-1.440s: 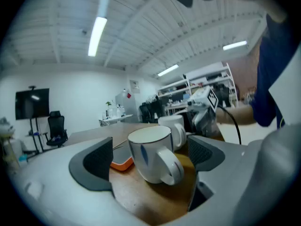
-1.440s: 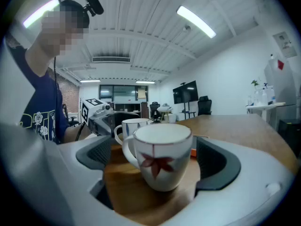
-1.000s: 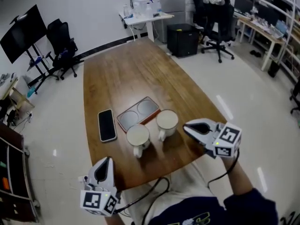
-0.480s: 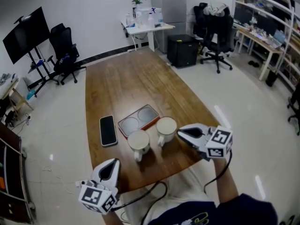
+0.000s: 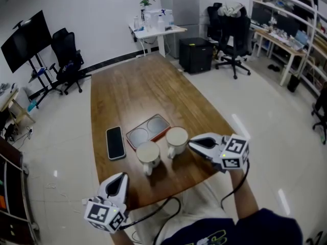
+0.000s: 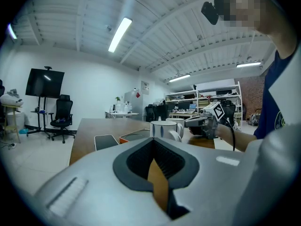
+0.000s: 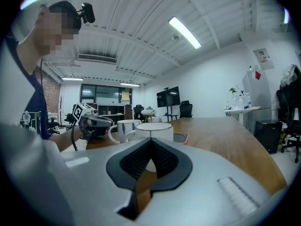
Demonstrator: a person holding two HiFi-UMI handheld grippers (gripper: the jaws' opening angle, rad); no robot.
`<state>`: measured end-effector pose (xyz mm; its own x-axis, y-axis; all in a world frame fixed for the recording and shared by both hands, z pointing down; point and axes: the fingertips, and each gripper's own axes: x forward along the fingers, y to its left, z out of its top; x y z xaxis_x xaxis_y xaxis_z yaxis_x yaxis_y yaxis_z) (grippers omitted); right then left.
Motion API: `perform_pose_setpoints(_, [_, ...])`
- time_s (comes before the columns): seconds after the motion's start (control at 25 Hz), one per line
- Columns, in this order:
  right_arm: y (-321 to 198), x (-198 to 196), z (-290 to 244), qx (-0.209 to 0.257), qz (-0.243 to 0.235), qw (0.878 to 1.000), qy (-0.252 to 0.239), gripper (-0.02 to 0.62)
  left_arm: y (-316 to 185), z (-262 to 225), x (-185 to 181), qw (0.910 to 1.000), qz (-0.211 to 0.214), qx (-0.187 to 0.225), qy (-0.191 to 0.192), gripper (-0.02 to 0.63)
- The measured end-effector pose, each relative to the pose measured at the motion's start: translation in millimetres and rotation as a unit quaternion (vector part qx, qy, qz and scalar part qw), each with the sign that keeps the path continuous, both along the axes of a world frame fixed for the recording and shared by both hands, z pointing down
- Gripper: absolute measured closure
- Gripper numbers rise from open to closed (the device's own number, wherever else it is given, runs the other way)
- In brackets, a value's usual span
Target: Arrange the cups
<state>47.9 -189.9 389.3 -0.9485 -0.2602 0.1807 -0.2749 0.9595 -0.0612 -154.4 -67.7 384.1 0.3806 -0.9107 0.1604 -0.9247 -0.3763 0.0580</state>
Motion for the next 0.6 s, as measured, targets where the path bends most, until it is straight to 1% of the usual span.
perform_pose_setpoints(0.6, [1.6, -1.0, -1.6, 0.003, -0.001, 1.0, -0.001, 0.595, 1.2, -0.8, -0.1, 1.0, 0.0, 0.003, 0.0, 0.601])
